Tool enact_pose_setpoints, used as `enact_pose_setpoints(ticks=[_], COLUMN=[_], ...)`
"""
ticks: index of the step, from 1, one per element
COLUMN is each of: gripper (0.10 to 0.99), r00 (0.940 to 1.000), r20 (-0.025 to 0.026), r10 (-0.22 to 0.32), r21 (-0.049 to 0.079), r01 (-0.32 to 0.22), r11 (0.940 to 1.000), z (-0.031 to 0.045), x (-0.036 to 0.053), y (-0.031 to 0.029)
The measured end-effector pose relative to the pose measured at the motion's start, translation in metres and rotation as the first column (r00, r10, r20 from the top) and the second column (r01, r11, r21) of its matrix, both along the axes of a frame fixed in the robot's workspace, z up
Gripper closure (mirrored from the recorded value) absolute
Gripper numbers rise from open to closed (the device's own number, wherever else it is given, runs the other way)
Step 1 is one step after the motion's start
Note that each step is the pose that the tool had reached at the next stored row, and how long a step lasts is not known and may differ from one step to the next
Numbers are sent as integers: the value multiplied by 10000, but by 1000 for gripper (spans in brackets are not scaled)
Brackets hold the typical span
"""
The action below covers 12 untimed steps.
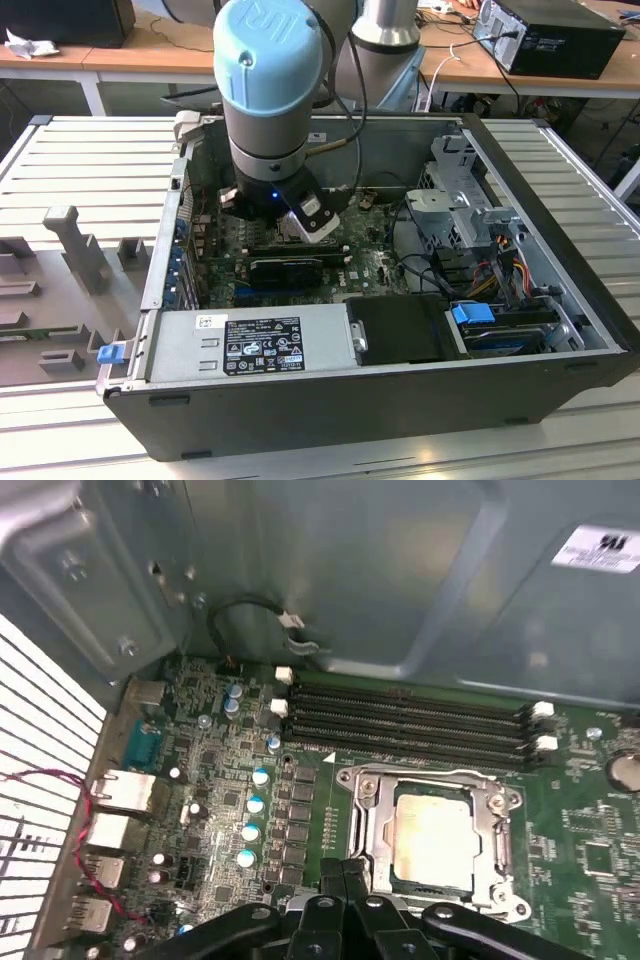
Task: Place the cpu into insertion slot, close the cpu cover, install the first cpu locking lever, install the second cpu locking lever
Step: 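Install the second cpu locking lever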
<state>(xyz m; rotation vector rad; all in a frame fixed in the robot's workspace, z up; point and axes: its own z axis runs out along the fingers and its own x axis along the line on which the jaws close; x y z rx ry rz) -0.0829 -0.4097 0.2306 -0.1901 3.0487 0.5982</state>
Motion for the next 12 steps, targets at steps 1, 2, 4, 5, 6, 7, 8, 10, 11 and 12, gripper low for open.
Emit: enact_pose_setpoints(ticks=[1, 2, 4, 5, 6, 7, 8, 10, 11, 12], gripper=[980, 980, 980, 980, 980, 980, 980, 980, 980, 980], r00=[10000, 10000, 10000, 10000, 10000, 10000, 10000, 10000, 10000, 10000], r20=[0, -2, -3, -4, -4, -5, -5, -6, -4, -4], r10=[0, 1, 0, 0, 0, 0, 0, 0, 3, 1], r21=[1, 0, 1, 1, 1, 1, 1, 1, 51, 66], r01=[0, -1, 0, 0, 0, 0, 0, 0, -3, -1], r11=[10000, 10000, 10000, 10000, 10000, 10000, 10000, 10000, 10000, 10000], z=[42, 80, 141, 205, 280, 320, 357, 470, 479, 480], x=[0, 0, 0, 0, 0, 0, 0, 0, 0, 0], y=[0, 0, 0, 0, 0, 0, 0, 0, 0, 0])
